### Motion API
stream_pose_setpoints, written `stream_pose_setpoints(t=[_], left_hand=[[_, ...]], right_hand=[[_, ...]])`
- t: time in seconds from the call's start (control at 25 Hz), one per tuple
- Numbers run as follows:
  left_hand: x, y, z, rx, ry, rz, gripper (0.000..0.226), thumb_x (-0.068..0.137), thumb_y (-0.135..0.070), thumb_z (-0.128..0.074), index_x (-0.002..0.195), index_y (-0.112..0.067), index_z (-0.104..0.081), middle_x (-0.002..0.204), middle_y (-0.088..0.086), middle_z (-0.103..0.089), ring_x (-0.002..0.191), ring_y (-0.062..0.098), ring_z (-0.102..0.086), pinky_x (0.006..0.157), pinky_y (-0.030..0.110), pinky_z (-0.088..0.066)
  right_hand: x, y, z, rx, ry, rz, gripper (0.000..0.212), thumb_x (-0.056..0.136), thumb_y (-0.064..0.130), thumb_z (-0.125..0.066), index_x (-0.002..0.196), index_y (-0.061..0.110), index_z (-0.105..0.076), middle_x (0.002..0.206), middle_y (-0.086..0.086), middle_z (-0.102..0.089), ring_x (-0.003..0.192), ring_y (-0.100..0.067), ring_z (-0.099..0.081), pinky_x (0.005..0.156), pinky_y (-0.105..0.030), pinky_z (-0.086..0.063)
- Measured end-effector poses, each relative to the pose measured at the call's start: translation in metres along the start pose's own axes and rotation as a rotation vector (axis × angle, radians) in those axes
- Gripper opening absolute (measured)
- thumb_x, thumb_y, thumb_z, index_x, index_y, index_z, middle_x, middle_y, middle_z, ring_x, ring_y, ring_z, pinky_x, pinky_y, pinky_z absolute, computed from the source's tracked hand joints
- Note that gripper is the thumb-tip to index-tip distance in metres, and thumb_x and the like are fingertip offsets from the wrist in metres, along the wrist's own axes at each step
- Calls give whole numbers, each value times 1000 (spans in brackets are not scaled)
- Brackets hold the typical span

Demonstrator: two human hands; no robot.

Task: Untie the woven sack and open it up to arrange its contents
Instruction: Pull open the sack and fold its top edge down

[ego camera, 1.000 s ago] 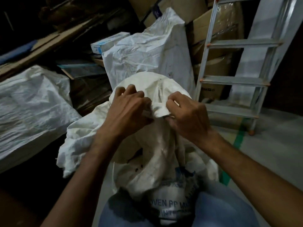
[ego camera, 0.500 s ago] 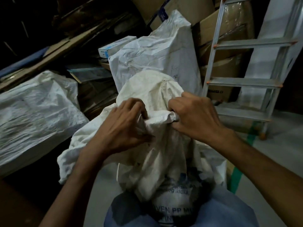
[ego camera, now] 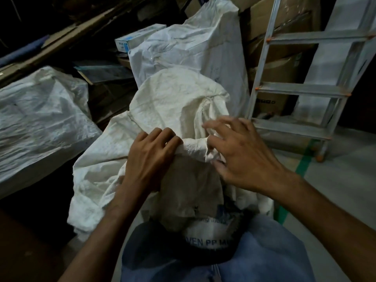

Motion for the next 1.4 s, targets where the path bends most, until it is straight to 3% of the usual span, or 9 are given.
stream_pose_setpoints(t=[0.08, 0.24, 0.48, 0.68, 0.84, 0.92, 1.12, 1.24, 1.4], left_hand=[[-12, -3, 5, -1, -116, -41, 9, 91, -8, -72, 100, -9, -71, 99, 12, -68, 78, 30, -61, 64, 39, -39], [-21, -9, 9, -19, -155, -74, 6, 91, -4, -72, 94, -9, -72, 98, 12, -69, 80, 30, -64, 63, 40, -41], [-17, 11, -9, -559, 517, 381, 61, 76, -84, -56, 111, -36, -46, 118, -16, -59, 96, 9, -61, 80, 37, -52], [-15, 3, -26, -382, 433, 308, 65, 80, -49, -77, 136, -31, -51, 121, -7, -61, 107, 18, -61, 78, 36, -51], [-15, -2, -18, -186, 293, 99, 54, 68, -19, -84, 118, -24, -67, 107, 0, -64, 89, 24, -60, 64, 32, -41], [-13, 0, -6, -145, 214, 34, 52, 65, -8, -82, 115, -18, -69, 106, 5, -66, 87, 29, -60, 63, 36, -45], [-35, 28, 12, -74, 105, 97, 57, 60, -2, -84, 114, -14, -70, 104, 11, -67, 86, 33, -60, 66, 39, -43], [-37, 23, 8, -79, 102, 76, 54, 61, -6, -83, 113, -15, -72, 103, 10, -66, 85, 32, -58, 67, 38, -40], [-23, 19, -5, -215, 122, -22, 47, 66, -10, -72, 113, -17, -71, 104, 8, -67, 86, 32, -58, 67, 38, -41]], right_hand=[[3, 5, -4, 43, -38, -20, 50, 77, 16, -74, 125, 17, -61, 143, -5, -57, 139, -24, -45, 110, -36, -30], [6, 19, -36, -103, 69, -5, 61, 75, 25, -78, 132, 12, -60, 107, -5, -72, 103, -29, -60, 82, -43, -41], [-13, 14, -32, -109, -345, -194, 18, 82, 12, -79, 99, 12, -74, 87, -5, -74, 77, -26, -60, 67, -34, -35], [-25, 16, -38, -44, -96, -282, 27, 79, 20, -75, 106, 17, -70, 104, -1, -73, 91, -23, -61, 66, -33, -44], [-12, 25, -16, -76, 175, 95, 55, 74, 32, -72, 127, 20, -62, 149, -3, -53, 134, -23, -42, 102, -37, -32], [7, 24, -11, -60, 254, 154, 61, 75, 38, -71, 132, 21, -58, 142, -3, -60, 135, -22, -48, 109, -39, -32], [5, -34, -21, -223, 664, -349, 105, 69, 100, -41, 142, 26, -41, 133, -5, -65, 117, -27, -62, 89, -41, -42], [1, -12, -13, -215, 477, -238, 86, 75, 91, -51, 134, 29, -48, 131, -2, -63, 116, -24, -60, 92, -42, -45], [20, 33, -23, 249, 325, -60, 74, 86, 58, -69, 147, 31, -38, 141, 2, -55, 121, -22, -56, 87, -36, -45]])
Point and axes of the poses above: each hand's wrist, its own x-axis towards the middle knuckle, its own z-axis out of the back of the hand, y = z × x, the point moved 6 cm from there along x, towards the middle knuckle
